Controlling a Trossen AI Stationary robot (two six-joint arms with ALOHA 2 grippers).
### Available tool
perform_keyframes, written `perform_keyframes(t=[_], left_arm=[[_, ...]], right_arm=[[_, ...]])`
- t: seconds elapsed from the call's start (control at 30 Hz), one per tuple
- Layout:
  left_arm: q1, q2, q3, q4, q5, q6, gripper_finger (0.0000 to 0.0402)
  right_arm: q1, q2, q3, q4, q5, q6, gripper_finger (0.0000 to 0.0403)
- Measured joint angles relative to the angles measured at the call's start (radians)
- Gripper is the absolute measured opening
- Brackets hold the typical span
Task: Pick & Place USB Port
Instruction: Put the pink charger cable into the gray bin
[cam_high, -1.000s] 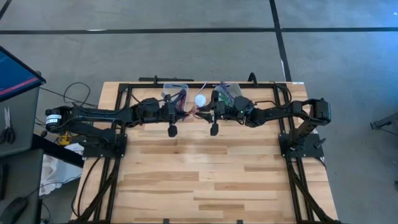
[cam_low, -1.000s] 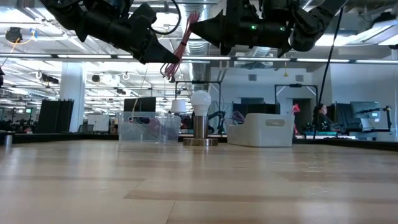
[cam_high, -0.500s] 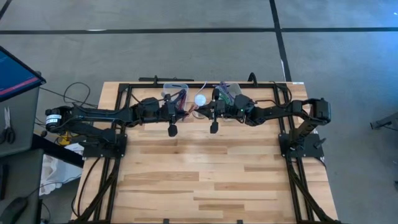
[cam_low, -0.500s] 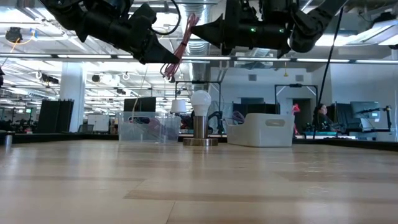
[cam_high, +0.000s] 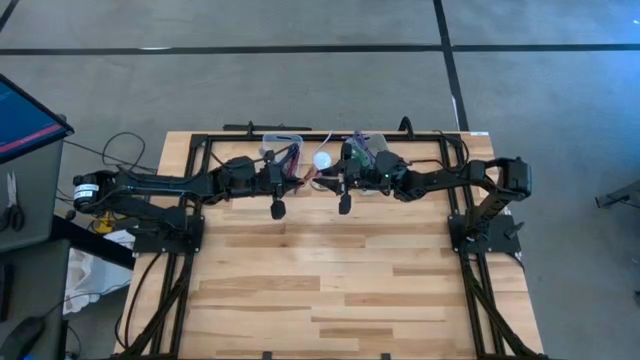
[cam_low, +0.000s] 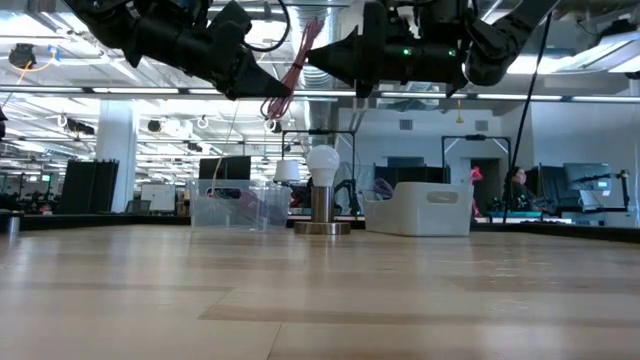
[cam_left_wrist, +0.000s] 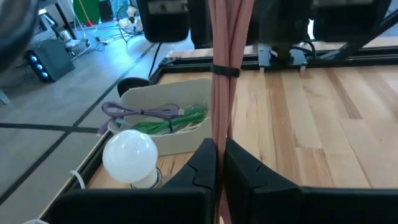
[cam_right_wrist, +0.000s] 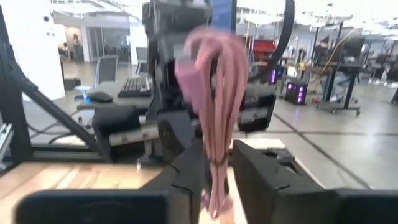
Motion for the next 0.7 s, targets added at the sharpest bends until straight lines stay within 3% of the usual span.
perform_keyframes(t=[0.2,0.47,0.6,0.7], left_arm=[[0.0,0.0,0.0,0.007,0.011,0.0,0.001],[0.0,0.0,0.0,0.01,0.011,0.0,0.001],[0.0,0.0,0.0,0.012,0.012,0.0,0.001],[0.0,0.0,0.0,0.012,0.011,0.0,0.001]], right_arm=[[0.0,-0.001,0.001,0.008,0.0,-0.008,0.0126],[0.022,-0.001,0.071,-0.058,0.001,-0.022,0.015],[0.021,-0.001,0.085,-0.07,0.024,-0.035,0.0141],[0.015,-0.001,0.085,-0.071,0.037,-0.037,0.0097]])
